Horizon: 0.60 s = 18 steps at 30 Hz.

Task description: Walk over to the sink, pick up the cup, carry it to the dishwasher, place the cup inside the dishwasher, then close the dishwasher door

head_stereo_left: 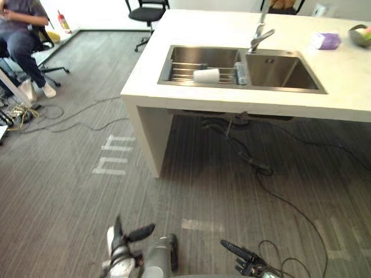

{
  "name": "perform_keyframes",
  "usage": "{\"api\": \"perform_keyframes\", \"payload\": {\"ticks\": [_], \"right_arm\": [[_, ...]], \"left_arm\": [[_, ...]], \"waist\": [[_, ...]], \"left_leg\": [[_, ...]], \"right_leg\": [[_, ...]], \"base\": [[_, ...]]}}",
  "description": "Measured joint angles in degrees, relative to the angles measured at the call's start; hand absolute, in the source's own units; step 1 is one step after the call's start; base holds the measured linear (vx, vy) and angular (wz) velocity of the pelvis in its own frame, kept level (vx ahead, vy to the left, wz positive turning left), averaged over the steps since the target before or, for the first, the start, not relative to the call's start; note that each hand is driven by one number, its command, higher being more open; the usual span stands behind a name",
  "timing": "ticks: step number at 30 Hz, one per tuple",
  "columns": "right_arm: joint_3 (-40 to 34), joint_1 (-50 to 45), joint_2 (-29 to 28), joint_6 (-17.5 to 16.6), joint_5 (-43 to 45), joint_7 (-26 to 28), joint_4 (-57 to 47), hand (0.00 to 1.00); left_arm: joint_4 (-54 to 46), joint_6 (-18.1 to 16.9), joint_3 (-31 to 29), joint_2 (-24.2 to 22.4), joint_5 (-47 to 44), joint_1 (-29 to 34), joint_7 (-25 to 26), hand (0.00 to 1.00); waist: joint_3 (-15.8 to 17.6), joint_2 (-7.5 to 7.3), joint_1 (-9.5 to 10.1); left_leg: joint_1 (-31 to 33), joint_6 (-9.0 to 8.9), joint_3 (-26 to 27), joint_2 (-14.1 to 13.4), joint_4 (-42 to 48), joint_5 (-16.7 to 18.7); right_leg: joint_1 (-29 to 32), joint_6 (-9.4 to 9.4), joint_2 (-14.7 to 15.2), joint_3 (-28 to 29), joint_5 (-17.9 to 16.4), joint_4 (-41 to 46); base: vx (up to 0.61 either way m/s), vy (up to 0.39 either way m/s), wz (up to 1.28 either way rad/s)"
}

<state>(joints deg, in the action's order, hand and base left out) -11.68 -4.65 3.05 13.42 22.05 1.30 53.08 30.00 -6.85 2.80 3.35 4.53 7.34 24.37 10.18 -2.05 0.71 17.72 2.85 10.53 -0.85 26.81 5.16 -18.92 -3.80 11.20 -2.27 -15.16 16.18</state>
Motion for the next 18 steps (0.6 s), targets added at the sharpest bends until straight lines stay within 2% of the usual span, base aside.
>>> {"api": "perform_keyframes", "payload": {"ticks": [1, 2, 3, 4, 5, 6, 7, 8, 9, 10, 11, 12, 13, 14, 15, 16, 17, 18], "right_arm": [[-0.13, -0.29, -0.21, 0.11, 0.18, -0.07, -0.14, 1.00], [-0.22, -0.58, -0.40, 0.06, 0.23, -0.02, -0.52, 1.00], [-0.40, -0.61, -0.72, 0.02, 0.16, 0.14, -1.33, 1.00], [-0.61, -0.62, -0.84, -0.67, -0.98, 0.47, -2.19, 1.00], [-0.77, -0.64, -0.72, -1.39, -1.27, 0.51, -2.31, 1.00], [-0.96, -0.84, -0.12, -2.81, -1.29, 0.53, -2.69, 1.00], [-0.94, -1.03, 0.30, -3.34, -1.27, 0.53, -2.80, 1.00], [-1.01, -1.42, 1.02, -4.73, -1.21, 0.52, -2.76, 1.00], [-1.39, -1.47, 1.28, -6.15, -1.25, 0.65, -2.77, 1.00], [-1.59, -1.47, 1.29, -6.54, -1.29, 0.65, -2.76, 1.00], [-1.76, -1.45, 1.44, -6.73, -1.43, 0.66, -2.65, 1.00], [-1.82, -1.46, 1.50, -6.72, -2.08, 0.80, -2.26, 1.00], [-1.78, -1.71, 1.15, -6.32, -3.67, 1.06, -1.36, 1.00], [-1.44, -2.13, 0.71, -5.72, -4.26, 1.08, -1.30, 1.00], [-2.39, -2.68, 0.07, -3.91, -3.33, 1.16, -1.67, 1.00], [-2.35, -3.17, -0.05, -3.47, -3.27, 1.24, -1.77, 1.00], [-2.48, -2.49, 1.30, -3.34, -3.35, 1.42, -1.71, 1.00], [-1.72, -2.17, 2.69, -3.28, -4.28, 1.73, -2.19, 1.00]], "left_arm": [[-7.38, -0.02, 1.75, 0.04, 2.48, -0.06, 0.98, 1.00], [-11.12, -0.10, 2.30, 0.32, 3.93, -0.34, 1.37, 1.00], [-18.02, -0.21, 2.26, 1.35, 8.23, -0.96, 1.99, 1.00], [-25.00, -0.30, 1.69, 3.31, 11.68, -1.67, 2.01, 1.00], [-27.86, -0.77, 1.17, 4.10, 13.13, -2.22, 2.12, 1.00], [-31.48, -2.30, -0.15, 5.07, 15.64, -3.56, 3.07, 1.00], [-33.16, -2.86, -0.96, 5.28, 16.54, -4.25, 3.75, 1.00], [-35.75, -4.32, -2.04, 5.61, 18.13, -5.70, 5.78, 1.00], [-38.16, -5.67, -2.85, 6.08, 19.28, -7.32, 7.54, 1.00], [-39.03, -6.09, -2.93, 6.53, 19.49, -8.20, 8.01, 1.00], [-39.72, -6.23, -2.88, 7.09, 19.62, -9.60, 7.82, 1.00], [-39.59, -5.50, -2.55, 7.78, 19.61, -11.09, 6.62, 1.00], [-39.52, -4.18, -2.15, 8.28, 19.62, -11.65, 4.75, 1.00], [-39.52, -3.53, -1.87, 8.79, 19.60, -11.60, 3.58, 1.00], [-39.53, -2.51, -1.19, 9.36, 19.54, -10.71, 1.92, 1.00], [-39.49, -1.22, -0.48, 9.56, 19.14, -9.17, 0.27, 1.00], [-39.20, -0.44, 0.29, 7.84, 19.03, -8.25, -0.34, 1.00], [-39.28, 0.53, 2.38, 6.38, 19.13, -7.76, -2.46, 1.00]], "waist": [[-0.31, -0.49, -0.25], [-0.53, -0.77, -0.36], [-0.96, -1.56, -0.52], [-0.94, -1.97, -0.82], [-0.76, -1.78, -1.11], [-0.85, -1.51, -1.18], [-1.02, -1.13, -1.31], [-1.64, -0.14, -1.36], [-1.97, 0.44, -1.50], [-2.07, 0.62, -1.54], [-2.03, 0.95, -1.59], [-1.66, 1.83, -1.73], [-1.25, 2.54, -2.09], [-1.26, 2.55, -2.27], [-1.62, 1.83, -2.26], [-2.23, 1.01, -2.82], [-1.98, 3.91, -2.90], [-2.01, 6.11, -2.95]], "left_leg": [[-1.62, 0.94, 0.26, 0.79, -0.27, 1.27], [-2.77, 1.14, 0.42, 1.19, -0.76, 1.96], [-6.06, 1.46, 1.28, 2.07, -3.04, 2.75], [-10.42, 2.05, 1.67, 3.00, -6.01, 3.15], [-13.03, 1.80, 2.06, 3.29, -7.92, 3.56], [-18.57, 1.71, 2.23, 3.59, -11.29, 3.73], [-21.32, 1.80, 2.36, 3.47, -13.11, 3.65], [-24.88, 1.61, 2.65, 2.69, -15.84, 3.64], [-26.80, 1.18, 2.73, 1.98, -17.76, 3.66], [-27.48, 0.76, 2.70, 1.57, -18.37, 3.59], [-28.48, -0.23, 2.45, 0.66, -18.88, 3.67], [-29.60, -2.13, 1.95, -1.11, -18.74, 4.63], [-31.02, -4.05, 1.26, -2.90, -18.69, 5.80], [-31.75, -5.08, 0.97, -3.46, -18.68, 6.43], [-33.41, -7.51, 1.02, -3.44, -18.46, 8.07], [-35.40, -9.62, 0.96, -3.57, -17.68, 9.94], [-36.25, -9.85, 1.29, -5.41, -17.40, 10.61], [-36.13, -10.12, 1.28, -7.33, -16.99, 10.20]], "right_leg": [[1.44, -1.72, 0.87, -0.05, 2.24, 5.09], [2.56, -2.54, 1.42, -0.09, 3.71, 8.48], [6.54, -5.40, 3.14, -0.18, 8.46, 17.62], [10.88, -6.84, 5.56, -1.22, 17.32, 27.39], [13.10, -6.11, 7.02, -2.23, 18.35, 33.53], [16.93, -1.98, 9.46, -5.71, 15.50, 43.78], [18.63, 0.73, 9.98, -7.74, 13.65, 47.07], [22.20, 2.88, 9.67, -11.37, 10.44, 48.84], [26.11, 2.53, 8.74, -14.48, 6.92, 45.96], [27.81, 2.45, 7.99, -16.03, 5.33, 42.72], [29.43, 2.34, 6.45, -18.82, 3.81, 35.19], [30.04, 2.20, 3.52, -21.60, 3.68, 22.74], [29.92, 2.32, 0.11, -22.25, 5.39, 9.61], [29.59, 2.72, -1.29, -21.67, 7.94, 3.13], [29.99, 3.69, -2.68, -19.18, 14.22, -6.37], [29.33, 7.30, -3.26, -16.27, 25.19, -7.08], [28.94, 6.58, -5.06, -16.71, 24.27, -5.59], [28.89, 6.78, -6.49, -16.02, 21.79, -4.22]], "base": [[0.40, 0.187, 0.00], [0.40, 0.183, -0.16], [0.41, 0.180, -0.25], [0.41, 0.168, -0.31], [0.41, 0.152, -0.29], [0.33, 0.102, -0.21], [0.47, 0.107, -0.19], [0.46, 0.043, -0.09], [0.45, 0.002, -0.04], [0.32, -0.049, 0.04], [0.35, -0.099, 0.11], [0.45, -0.153, 0.22], [0.54, -0.218, 0.27], [0.46, -0.205, 0.19], [0.60, -0.327, 0.12], [0.51, -0.278, -0.03], [0.59, -0.307, 0.03], [0.40, -0.200, -0.02]]}}
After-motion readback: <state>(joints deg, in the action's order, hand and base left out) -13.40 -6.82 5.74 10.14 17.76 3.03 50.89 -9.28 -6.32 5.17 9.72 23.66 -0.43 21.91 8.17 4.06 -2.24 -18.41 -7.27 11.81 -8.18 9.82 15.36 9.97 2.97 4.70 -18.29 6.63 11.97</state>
